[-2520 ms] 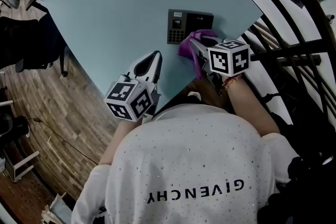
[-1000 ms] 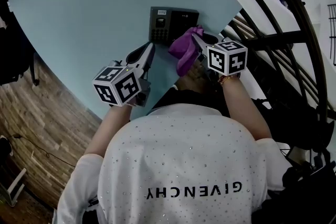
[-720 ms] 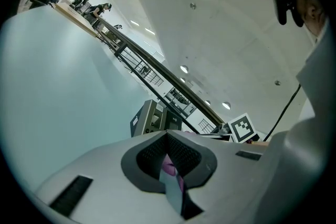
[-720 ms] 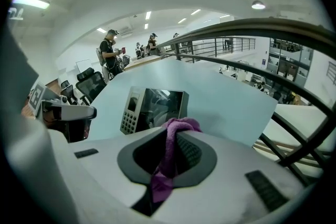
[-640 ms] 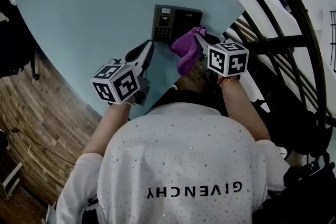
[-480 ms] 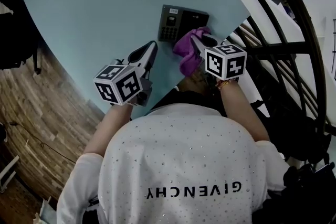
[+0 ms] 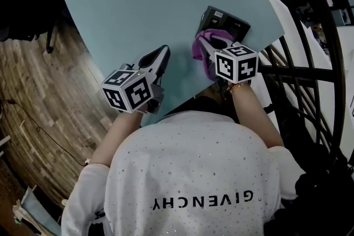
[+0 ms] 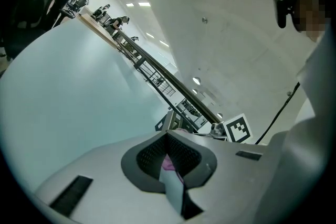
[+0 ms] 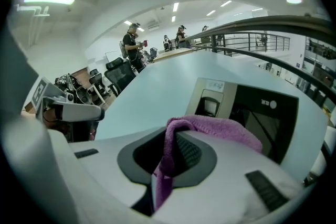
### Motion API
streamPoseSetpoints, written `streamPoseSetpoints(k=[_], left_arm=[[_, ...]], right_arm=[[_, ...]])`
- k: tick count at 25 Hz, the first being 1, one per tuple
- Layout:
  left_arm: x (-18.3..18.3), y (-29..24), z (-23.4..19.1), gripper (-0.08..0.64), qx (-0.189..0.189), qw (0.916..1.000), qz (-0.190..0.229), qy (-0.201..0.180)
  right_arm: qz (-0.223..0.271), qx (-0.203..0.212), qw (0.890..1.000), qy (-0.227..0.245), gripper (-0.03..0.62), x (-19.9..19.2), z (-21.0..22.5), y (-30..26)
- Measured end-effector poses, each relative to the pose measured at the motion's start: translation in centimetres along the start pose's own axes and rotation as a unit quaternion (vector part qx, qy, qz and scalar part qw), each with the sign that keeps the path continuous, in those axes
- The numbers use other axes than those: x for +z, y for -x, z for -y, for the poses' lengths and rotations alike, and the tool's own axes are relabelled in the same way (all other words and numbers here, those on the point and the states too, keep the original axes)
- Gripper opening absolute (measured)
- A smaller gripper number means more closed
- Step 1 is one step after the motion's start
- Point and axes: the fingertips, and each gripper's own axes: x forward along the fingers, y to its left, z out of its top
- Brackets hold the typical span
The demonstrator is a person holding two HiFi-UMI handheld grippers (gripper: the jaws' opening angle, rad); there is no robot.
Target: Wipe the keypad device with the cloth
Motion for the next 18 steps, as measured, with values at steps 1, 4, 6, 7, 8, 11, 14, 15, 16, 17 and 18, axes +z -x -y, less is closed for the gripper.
streamPoseSetpoints(k=[1, 4, 6, 7, 8, 11, 14, 15, 16, 17, 18], left_arm=[[0.1, 0.4, -0.3, 0.002, -0.002, 1.0000, 0.000, 0.001], [0.0, 1.1, -0.8, 0.002, -0.008, 1.0000, -0.003, -0.003], [0.0, 1.3, -1.1, 0.002, -0.009, 0.9999, -0.008, -0.008], [-0.1, 1.4, -1.3, 0.002, -0.010, 0.9999, -0.010, -0.010], [0.0, 1.4, -1.5, 0.002, -0.010, 0.9998, -0.011, -0.011], [0.3, 1.2, -1.8, 0.002, -0.008, 0.9998, -0.011, -0.014], [0.6, 0.4, -1.4, 0.002, -0.008, 0.9996, -0.014, -0.021], [0.5, 0.2, -1.1, 0.002, -0.008, 0.9996, -0.016, -0.024], [0.5, -0.1, -0.9, 0.002, -0.006, 0.9995, -0.017, -0.025], [0.5, -0.3, -0.8, 0.002, -0.005, 0.9995, -0.018, -0.025], [0.5, -0.6, -0.6, 0.002, -0.003, 0.9995, -0.019, -0.023]], right_arm=[[0.001, -0.003, 1.000, 0.000, 0.026, 0.2, -0.2, -0.3], [0.005, -0.011, 1.000, -0.003, 0.026, 0.4, -0.2, -0.6], [0.007, -0.018, 1.000, -0.010, 0.026, 0.2, 0.4, -0.3], [0.009, -0.022, 1.000, -0.017, 0.026, -0.1, 0.8, 0.0], [0.011, -0.026, 0.999, -0.026, 0.026, -0.3, 1.1, 0.3], [0.022, -0.031, 0.998, -0.047, 0.026, -0.8, 2.3, 1.1], [0.029, -0.021, 0.998, -0.055, 0.026, -1.1, 3.2, 1.7], [0.029, -0.017, 0.998, -0.055, 0.026, -1.4, 3.4, 1.8], [0.027, -0.014, 0.998, -0.054, 0.026, -1.6, 3.6, 2.1], [0.026, -0.012, 0.998, -0.053, 0.026, -1.9, 3.9, 2.4], [0.027, -0.010, 0.998, -0.052, 0.026, -2.1, 4.1, 2.7]])
